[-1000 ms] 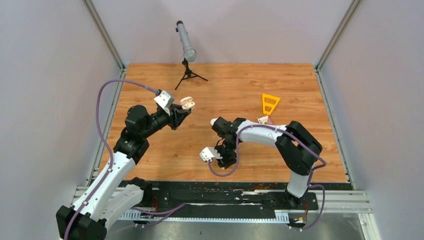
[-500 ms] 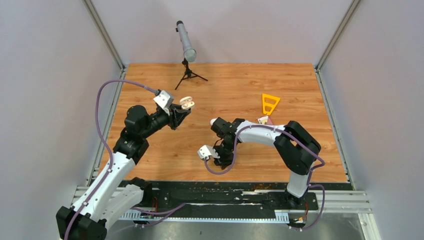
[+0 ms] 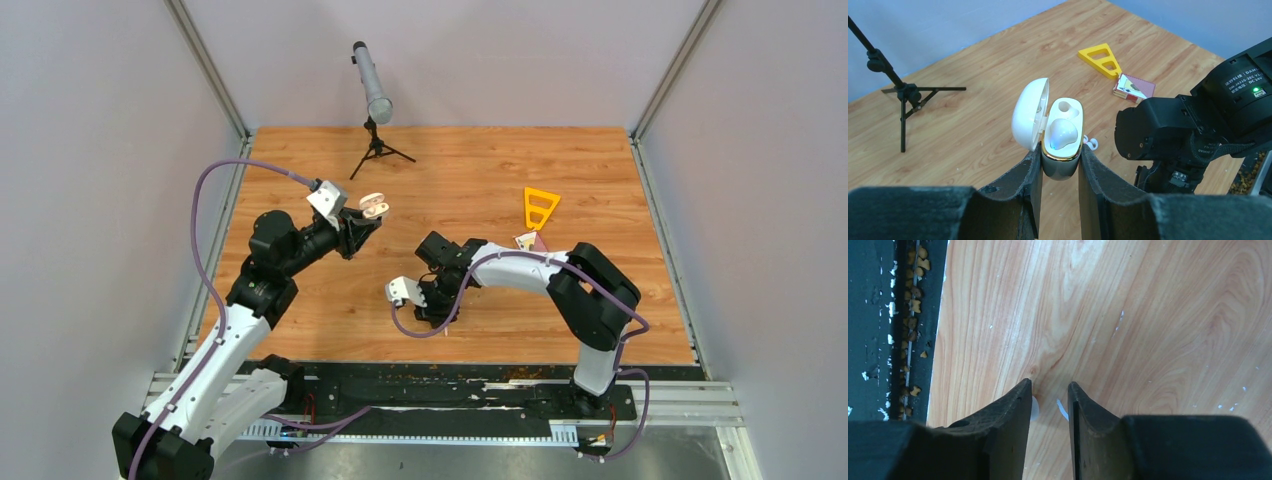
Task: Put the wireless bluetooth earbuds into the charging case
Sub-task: Pick up the earbud from the center of the board.
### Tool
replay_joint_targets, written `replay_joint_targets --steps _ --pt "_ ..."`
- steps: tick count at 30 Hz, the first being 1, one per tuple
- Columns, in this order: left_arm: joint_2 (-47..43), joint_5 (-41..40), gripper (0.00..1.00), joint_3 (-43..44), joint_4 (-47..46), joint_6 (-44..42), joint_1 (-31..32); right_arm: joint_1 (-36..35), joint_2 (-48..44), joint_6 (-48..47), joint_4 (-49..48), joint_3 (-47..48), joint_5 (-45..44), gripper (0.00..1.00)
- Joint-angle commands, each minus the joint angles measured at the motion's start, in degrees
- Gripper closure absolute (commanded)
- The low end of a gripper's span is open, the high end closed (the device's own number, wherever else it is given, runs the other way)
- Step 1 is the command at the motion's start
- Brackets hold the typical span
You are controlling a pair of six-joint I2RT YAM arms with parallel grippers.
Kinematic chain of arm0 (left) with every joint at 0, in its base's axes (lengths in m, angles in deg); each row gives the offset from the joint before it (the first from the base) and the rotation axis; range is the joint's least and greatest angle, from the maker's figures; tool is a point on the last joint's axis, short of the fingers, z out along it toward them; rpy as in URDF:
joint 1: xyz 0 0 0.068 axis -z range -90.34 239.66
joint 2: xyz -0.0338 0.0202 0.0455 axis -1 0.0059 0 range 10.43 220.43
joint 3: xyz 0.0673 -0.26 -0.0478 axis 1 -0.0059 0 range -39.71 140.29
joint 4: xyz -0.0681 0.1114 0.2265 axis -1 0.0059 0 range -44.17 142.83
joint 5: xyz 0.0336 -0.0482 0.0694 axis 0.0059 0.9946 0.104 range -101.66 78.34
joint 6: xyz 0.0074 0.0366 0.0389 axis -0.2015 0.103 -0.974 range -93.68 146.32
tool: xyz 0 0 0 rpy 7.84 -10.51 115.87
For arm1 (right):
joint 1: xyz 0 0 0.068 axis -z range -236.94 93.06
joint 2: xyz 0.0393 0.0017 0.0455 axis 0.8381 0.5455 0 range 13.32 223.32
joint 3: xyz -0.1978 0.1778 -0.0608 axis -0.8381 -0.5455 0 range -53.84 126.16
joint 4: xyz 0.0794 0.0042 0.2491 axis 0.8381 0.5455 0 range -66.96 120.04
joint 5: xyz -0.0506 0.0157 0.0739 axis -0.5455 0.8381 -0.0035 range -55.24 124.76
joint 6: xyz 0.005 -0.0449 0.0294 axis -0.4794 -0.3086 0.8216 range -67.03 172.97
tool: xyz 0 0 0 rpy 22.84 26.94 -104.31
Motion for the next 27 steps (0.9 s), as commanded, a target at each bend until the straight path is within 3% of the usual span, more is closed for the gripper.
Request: replay_joint_targets --steps 1,10,27 --pt "-0.16 0.19 0.99 -0.15 -4.05 0.27 -0.32 0.01 -0.37 4.26 -1.43 0.81 -0.98 0.65" --pt "-0.15 0.38 0.99 0.03 -3.45 0.01 -0.34 -0.11 -4.39 12.66 -2.85 -2.44 -3.26 0.62" --pt "-0.23 0.72 0.99 0.21 -3.39 0.19 -0.32 -1.35 -5.63 13.13 -5.8 -7.91 -9.08 0.74"
